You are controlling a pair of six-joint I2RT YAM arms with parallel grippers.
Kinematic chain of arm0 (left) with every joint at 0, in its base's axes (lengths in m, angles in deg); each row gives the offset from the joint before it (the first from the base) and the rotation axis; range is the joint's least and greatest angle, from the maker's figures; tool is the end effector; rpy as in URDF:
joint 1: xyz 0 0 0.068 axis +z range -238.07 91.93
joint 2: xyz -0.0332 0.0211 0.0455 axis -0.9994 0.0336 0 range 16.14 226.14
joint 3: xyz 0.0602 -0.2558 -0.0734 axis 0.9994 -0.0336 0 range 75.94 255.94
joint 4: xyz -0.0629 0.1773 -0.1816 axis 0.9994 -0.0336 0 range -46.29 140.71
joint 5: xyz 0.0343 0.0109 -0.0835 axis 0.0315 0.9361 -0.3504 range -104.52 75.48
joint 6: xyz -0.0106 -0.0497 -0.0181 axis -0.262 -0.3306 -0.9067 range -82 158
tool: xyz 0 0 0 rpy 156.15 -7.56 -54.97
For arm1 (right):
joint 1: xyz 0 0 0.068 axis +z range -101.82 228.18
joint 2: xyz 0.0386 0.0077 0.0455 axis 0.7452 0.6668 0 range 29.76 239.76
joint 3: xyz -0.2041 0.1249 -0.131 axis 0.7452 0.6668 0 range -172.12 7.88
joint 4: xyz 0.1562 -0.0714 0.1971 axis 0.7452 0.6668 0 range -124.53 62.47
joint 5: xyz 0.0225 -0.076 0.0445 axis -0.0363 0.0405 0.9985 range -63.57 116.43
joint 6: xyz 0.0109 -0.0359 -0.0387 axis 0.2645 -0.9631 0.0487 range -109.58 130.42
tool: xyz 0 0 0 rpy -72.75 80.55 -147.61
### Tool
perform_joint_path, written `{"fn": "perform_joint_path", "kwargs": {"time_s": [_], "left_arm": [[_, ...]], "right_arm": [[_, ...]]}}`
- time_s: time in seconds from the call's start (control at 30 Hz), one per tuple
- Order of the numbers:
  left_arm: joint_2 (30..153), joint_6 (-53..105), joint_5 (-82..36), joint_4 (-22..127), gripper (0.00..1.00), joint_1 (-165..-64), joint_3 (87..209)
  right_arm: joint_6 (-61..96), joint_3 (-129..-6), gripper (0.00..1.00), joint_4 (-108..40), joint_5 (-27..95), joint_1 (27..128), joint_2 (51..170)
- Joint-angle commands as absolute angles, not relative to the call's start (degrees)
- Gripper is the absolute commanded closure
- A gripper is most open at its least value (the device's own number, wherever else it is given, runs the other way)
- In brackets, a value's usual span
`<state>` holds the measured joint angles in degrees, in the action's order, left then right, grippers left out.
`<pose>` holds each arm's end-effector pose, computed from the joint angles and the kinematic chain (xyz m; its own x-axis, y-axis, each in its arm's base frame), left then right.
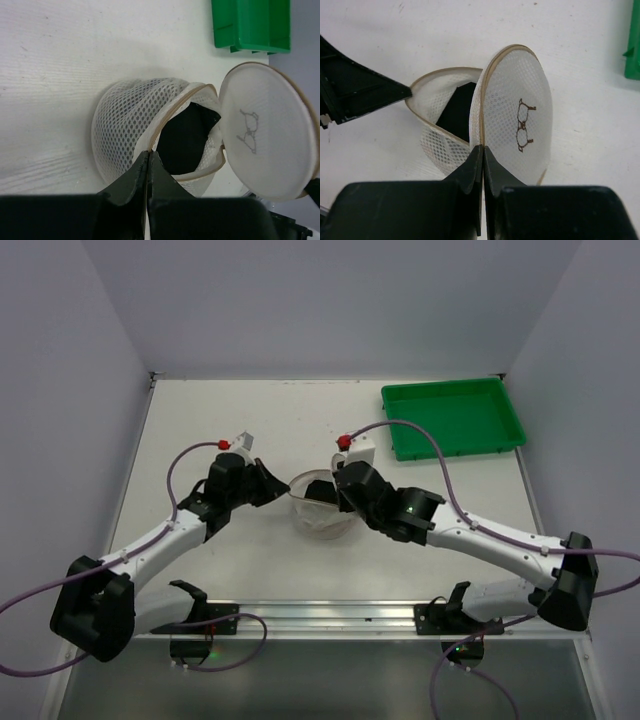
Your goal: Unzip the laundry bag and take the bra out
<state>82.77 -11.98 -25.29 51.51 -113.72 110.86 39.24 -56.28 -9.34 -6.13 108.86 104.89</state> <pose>0.2213 -0.1136 0.2222 -0.7341 -0.4821 -0.4782 0.0117 0.6952 -0.7187 0.1578 0.2419 0.3196 -0.5048 -0.0691 -0.8605 -0.3182 0.9415 0.1111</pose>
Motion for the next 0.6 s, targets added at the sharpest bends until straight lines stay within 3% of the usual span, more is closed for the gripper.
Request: {"fn": "perform_joint_path", "kwargs": {"time_s": [0.0, 0.47, 0.57], "left_arm": [[82.0, -10.5, -23.0, 53.1, 1.0, -114.3, 110.0], [78.5, -8.8, -24.6, 55.5, 1.0, -115.6, 106.0], [78.0, -8.9, -24.8, 55.9, 1.0, -115.6, 104.7]], "right_arm": [[45.0, -51.7, 1.0, -10.8, -9.2, 107.3, 98.0], [65.9, -25.3, 1.0, -5.9, -7.1, 102.7, 73.4], [69.4, -23.3, 0.84, -2.5, -7.0, 102.7, 70.8]]}}
